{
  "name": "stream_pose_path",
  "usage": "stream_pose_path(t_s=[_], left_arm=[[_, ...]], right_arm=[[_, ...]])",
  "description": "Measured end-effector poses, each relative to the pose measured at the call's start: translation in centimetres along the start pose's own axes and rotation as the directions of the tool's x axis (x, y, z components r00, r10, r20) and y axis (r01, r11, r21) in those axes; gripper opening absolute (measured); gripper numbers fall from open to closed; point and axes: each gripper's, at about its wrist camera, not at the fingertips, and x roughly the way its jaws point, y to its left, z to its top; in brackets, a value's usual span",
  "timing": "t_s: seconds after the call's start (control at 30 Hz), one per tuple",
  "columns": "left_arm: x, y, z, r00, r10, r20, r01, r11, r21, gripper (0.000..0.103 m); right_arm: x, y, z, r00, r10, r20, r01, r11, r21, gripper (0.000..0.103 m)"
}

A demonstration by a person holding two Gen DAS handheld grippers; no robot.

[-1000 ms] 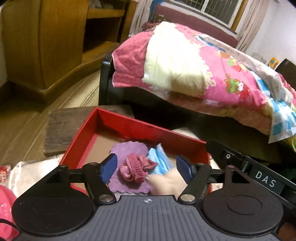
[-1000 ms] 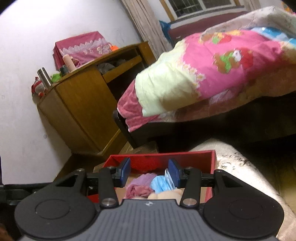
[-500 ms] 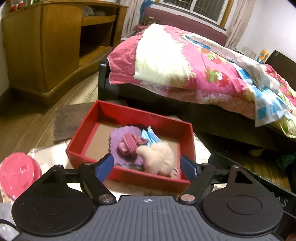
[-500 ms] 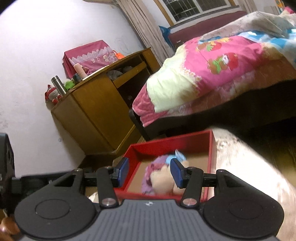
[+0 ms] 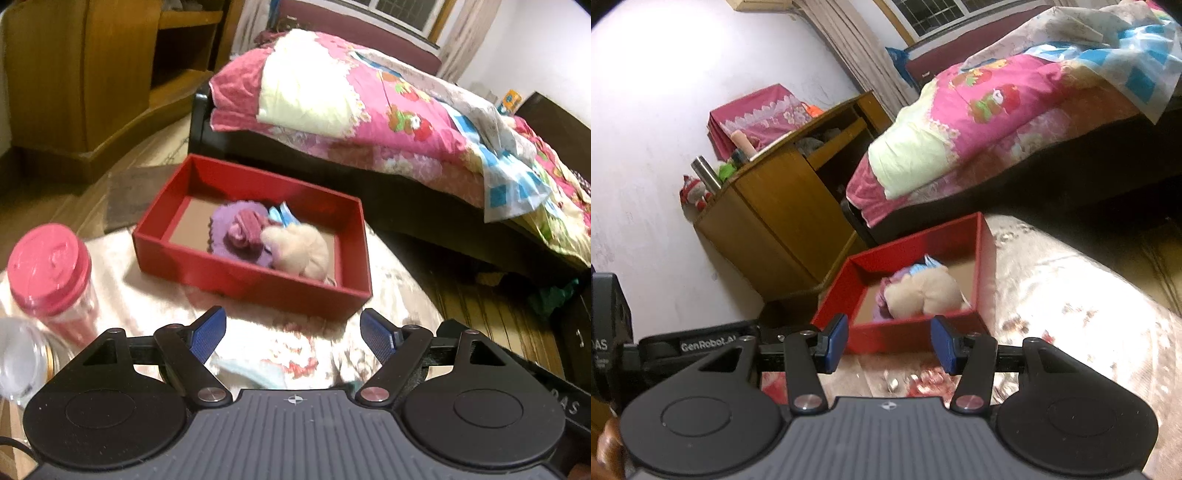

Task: Organize soft objects
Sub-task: 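Reach the right tool to the blue mask beside the striped hat and grasp it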

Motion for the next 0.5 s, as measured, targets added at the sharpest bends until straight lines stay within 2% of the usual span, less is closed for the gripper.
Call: stream_pose_path(t_s=[0.13,0.33,0.5], left_arm=[[0.4,-0.2,-1.5,0.998,-0.029,-0.050,0.029,1.000,0.006,0.078],[2.0,-0.7,-3.6,0.987,-0.052,-0.149,0.056,0.998,0.017,0.077],[2.2,-0.1,-4.5,0.982,-0.058,-0.179,0.058,0.998,-0.004,0.077]], right_arm=[[-1.0,-0.6,-1.1,0.999,-0.042,-0.007,0.042,0.999,-0.006,0.021],[-1.8,-1.9,-2.8,0.994,-0.093,-0.062,0.093,0.996,-0.005,0.021],[-1.3,-2.8,-3.6,0.987,-0.117,-0.107,0.116,0.993,-0.017,0.021]])
